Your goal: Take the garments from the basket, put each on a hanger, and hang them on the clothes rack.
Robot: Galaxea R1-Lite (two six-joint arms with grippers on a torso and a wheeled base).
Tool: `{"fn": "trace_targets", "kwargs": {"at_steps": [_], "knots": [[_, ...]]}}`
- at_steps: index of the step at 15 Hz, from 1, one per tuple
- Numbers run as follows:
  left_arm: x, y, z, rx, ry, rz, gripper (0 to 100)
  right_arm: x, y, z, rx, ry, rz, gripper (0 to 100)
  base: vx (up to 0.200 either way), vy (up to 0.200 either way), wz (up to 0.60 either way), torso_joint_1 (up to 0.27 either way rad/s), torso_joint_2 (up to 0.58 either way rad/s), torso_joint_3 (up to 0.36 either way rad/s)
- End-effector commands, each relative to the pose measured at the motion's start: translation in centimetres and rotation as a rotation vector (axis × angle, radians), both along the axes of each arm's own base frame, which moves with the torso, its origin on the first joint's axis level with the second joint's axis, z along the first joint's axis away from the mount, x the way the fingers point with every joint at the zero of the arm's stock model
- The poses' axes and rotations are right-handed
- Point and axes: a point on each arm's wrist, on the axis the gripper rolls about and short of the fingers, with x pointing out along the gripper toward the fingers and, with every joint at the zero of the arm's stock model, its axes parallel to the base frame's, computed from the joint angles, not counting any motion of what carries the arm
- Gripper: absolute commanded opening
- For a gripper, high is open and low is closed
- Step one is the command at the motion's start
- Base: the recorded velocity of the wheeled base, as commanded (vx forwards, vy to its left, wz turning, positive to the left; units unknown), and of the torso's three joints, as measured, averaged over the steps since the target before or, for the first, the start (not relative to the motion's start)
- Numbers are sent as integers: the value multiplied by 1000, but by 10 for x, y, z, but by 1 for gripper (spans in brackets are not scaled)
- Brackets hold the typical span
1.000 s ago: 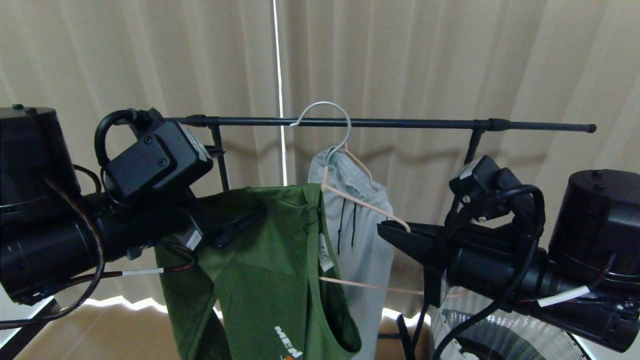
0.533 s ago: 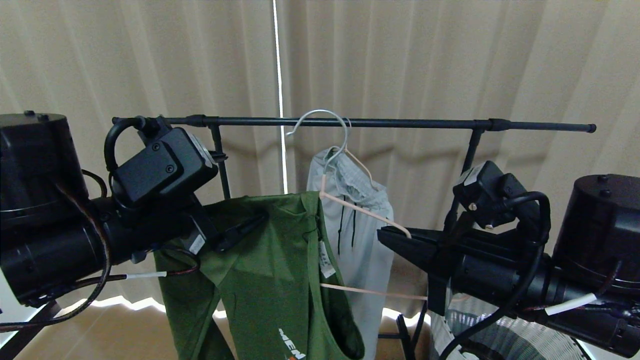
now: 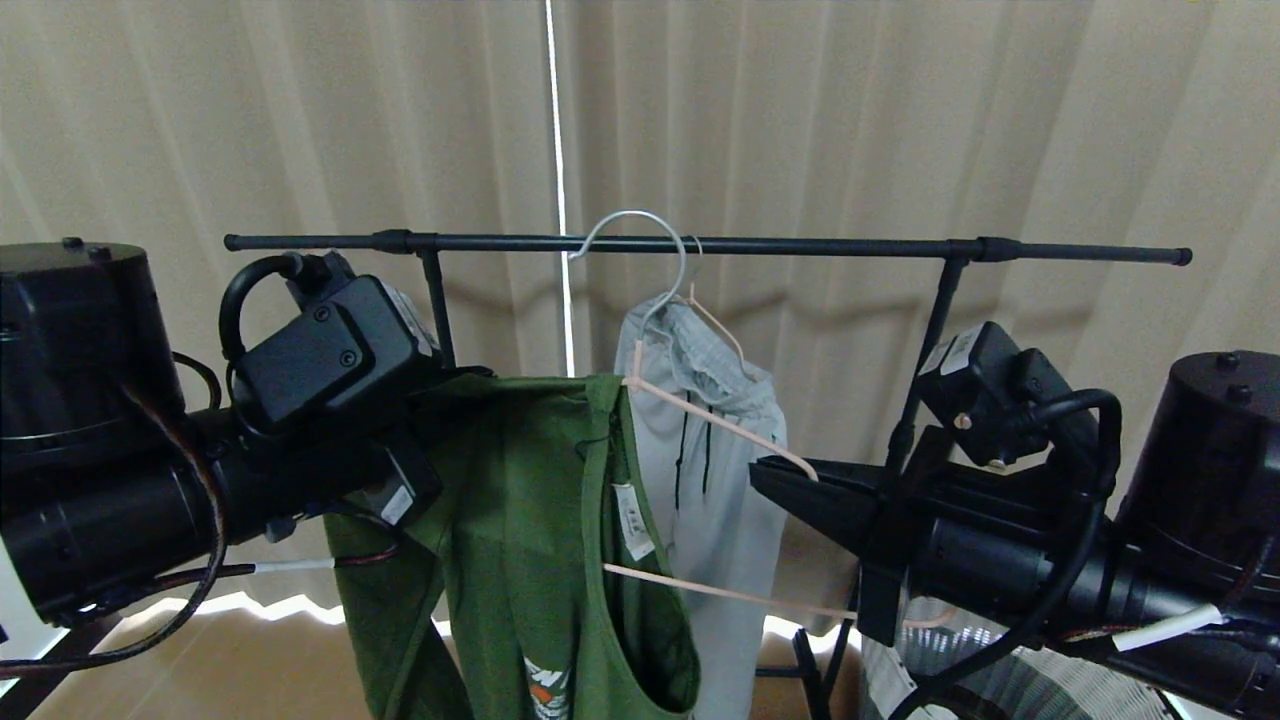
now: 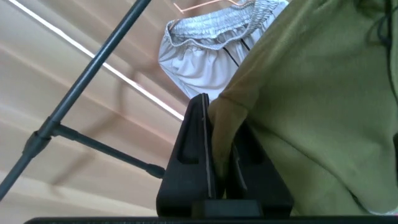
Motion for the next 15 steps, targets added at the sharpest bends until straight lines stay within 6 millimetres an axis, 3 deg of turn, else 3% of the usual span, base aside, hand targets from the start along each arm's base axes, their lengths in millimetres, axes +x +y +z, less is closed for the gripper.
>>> {"fn": "trace_targets", "kwargs": {"at_steps": [1, 6, 7, 15], "knots": [[-1, 0, 1, -3, -3, 3, 0, 0, 0, 0, -2, 0, 0, 0, 0, 0, 0, 0, 0, 0], [-5, 3, -7, -16, -29, 6, 0, -1, -1, -2, -9, 4, -1, 0, 0, 0, 0, 0, 0, 0], [-5, 3, -11, -29, -53, 17, 0, -1, -1, -3, -13, 8, -2, 100, 0, 0, 0, 0, 0, 0], [1, 17, -8, -58, -64, 353, 0, -2, -5, -15, -15, 6, -19, 100, 0, 0, 0, 0, 0, 0]]}}
